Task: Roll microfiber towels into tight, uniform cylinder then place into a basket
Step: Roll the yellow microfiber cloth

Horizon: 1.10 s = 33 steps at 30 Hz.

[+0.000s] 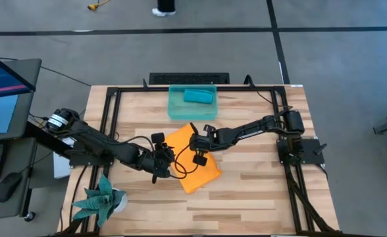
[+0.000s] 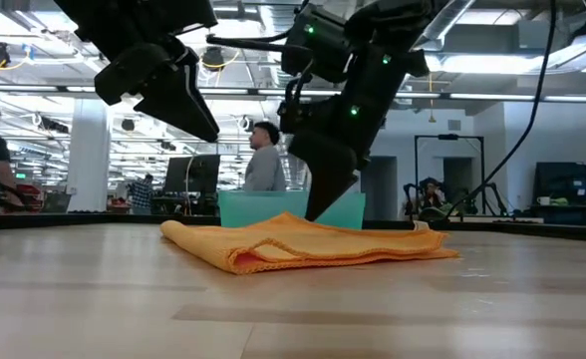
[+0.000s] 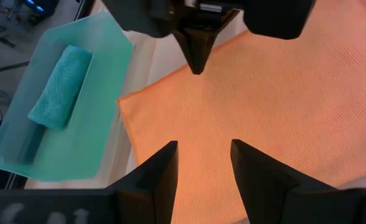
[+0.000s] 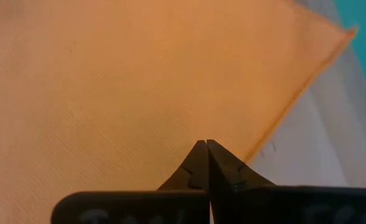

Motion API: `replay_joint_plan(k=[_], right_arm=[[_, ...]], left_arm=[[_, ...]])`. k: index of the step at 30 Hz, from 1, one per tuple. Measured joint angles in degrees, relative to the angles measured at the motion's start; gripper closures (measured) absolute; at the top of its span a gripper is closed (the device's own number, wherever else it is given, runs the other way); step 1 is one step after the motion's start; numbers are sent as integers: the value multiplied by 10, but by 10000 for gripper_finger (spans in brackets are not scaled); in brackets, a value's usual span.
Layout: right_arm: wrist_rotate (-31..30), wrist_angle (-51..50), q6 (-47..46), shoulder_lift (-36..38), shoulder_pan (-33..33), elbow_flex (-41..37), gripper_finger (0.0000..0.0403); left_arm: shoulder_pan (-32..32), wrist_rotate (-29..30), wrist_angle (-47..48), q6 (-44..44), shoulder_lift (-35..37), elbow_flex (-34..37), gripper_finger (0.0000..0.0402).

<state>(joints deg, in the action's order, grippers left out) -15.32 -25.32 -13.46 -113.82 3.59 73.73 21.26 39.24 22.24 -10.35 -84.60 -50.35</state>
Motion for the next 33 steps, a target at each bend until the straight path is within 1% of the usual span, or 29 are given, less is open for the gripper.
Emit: replay_joint_plan(k=[3,5,7,11,13,15,19,22,25,29,33], right_arm=[[6,3,0,-18,-3,1,387],[6,-17,0,-21,-5,-3,387],[7,4,2,-36,-6,4,390],[5,-22,-2,-36,-13,3,392],[5,-24,-30,-36,-17,3,390],[5,-31,-80,-34,-21,3,388],[4,-103,-187,-23,-26,2,387],[7,-186,-256,-14,-25,0,390],[23,-215,-304,-15,-16,2,390],[39,-230,-316,-15,5,5,382],[55,-251,-293,-19,18,31,377]], left_arm=[[0,0,-1,0,0,0,260],[0,0,-2,-4,0,0,260],[0,0,-2,-7,0,0,260],[0,0,-1,-7,0,0,260],[0,0,-1,-7,0,0,260],[0,0,1,-7,0,0,260],[0,0,3,-9,0,0,260],[0,-4,4,-9,0,0,260],[0,-5,5,-9,0,0,260],[0,-20,5,-14,0,0,260],[0,-31,2,-15,0,0,260]])
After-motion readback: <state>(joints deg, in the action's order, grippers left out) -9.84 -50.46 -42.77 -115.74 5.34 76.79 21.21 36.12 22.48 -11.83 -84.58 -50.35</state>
